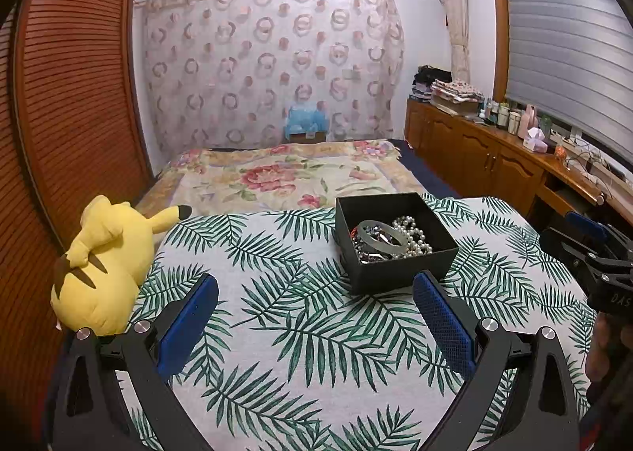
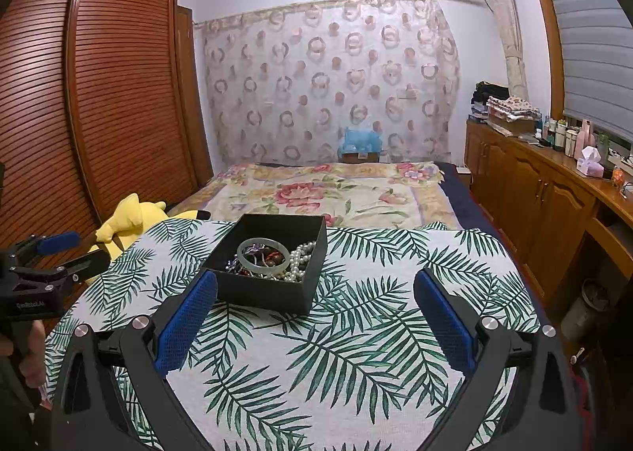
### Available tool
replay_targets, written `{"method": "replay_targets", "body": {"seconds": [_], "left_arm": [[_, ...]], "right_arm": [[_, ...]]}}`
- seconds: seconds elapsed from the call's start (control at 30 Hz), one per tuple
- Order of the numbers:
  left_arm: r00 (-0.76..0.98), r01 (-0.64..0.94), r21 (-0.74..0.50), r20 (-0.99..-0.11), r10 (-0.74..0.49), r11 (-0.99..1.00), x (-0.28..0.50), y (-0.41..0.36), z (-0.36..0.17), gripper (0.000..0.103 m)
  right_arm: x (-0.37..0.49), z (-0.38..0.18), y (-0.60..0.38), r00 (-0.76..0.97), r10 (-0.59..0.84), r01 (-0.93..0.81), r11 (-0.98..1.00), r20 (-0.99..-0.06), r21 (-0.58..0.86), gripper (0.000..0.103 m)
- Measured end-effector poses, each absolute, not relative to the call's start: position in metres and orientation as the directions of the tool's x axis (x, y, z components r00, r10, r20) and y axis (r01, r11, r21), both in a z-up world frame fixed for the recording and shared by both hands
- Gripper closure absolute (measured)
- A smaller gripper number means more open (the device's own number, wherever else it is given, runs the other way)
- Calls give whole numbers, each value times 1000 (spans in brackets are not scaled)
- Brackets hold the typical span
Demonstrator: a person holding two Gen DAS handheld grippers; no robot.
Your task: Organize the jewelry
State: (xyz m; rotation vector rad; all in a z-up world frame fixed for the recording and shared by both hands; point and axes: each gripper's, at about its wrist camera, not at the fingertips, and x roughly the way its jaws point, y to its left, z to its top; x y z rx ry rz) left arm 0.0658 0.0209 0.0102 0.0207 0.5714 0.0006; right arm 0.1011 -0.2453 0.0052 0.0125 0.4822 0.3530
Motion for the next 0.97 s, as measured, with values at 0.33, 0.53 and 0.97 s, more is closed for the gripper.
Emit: {"method": "replay_targets", "body": {"seconds": [0.33,0.53,0.97], "left_arm": [[842,5,19,-540,6,1000,66,22,9,8],[842,5,17,-540,5,1000,66,22,9,8],[841,0,15,-542,8,1000,66,20,10,8]], "right_arm": [[101,6,-245,826,336,-330,939,-452,95,3],[101,6,-245,826,336,-330,939,-452,94,3],[101,6,-245,826,336,-329,939,-452,96,3]]}}
